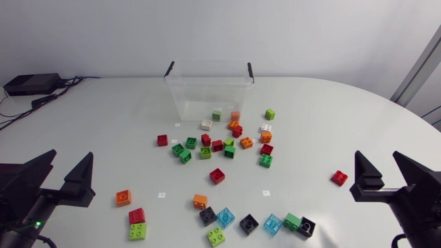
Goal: Place the duplo bricks in the container
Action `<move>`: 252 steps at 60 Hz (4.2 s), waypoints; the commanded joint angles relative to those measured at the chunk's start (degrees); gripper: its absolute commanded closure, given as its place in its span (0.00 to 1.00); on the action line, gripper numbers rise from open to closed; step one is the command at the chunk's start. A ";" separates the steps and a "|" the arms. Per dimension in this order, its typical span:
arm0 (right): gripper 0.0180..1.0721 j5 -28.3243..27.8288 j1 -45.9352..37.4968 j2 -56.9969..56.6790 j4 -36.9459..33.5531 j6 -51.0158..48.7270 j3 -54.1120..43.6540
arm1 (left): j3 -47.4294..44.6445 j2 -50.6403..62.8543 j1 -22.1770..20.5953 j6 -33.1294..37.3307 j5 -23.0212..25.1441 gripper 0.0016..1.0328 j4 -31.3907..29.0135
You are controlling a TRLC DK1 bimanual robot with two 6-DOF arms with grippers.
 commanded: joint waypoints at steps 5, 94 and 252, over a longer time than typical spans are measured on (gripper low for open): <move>0.04 0.07 0.56 -0.21 0.53 1.37 -1.26 | -0.99 -0.43 -0.06 -0.87 -0.50 0.04 0.31; 0.05 5.17 3.29 28.88 -5.97 4.44 21.16 | 39.88 56.96 -3.23 18.90 -0.67 0.07 -23.24; 0.10 -10.21 -12.01 98.67 -39.90 -48.64 55.78 | 71.96 91.06 -6.30 45.53 18.84 0.76 -55.94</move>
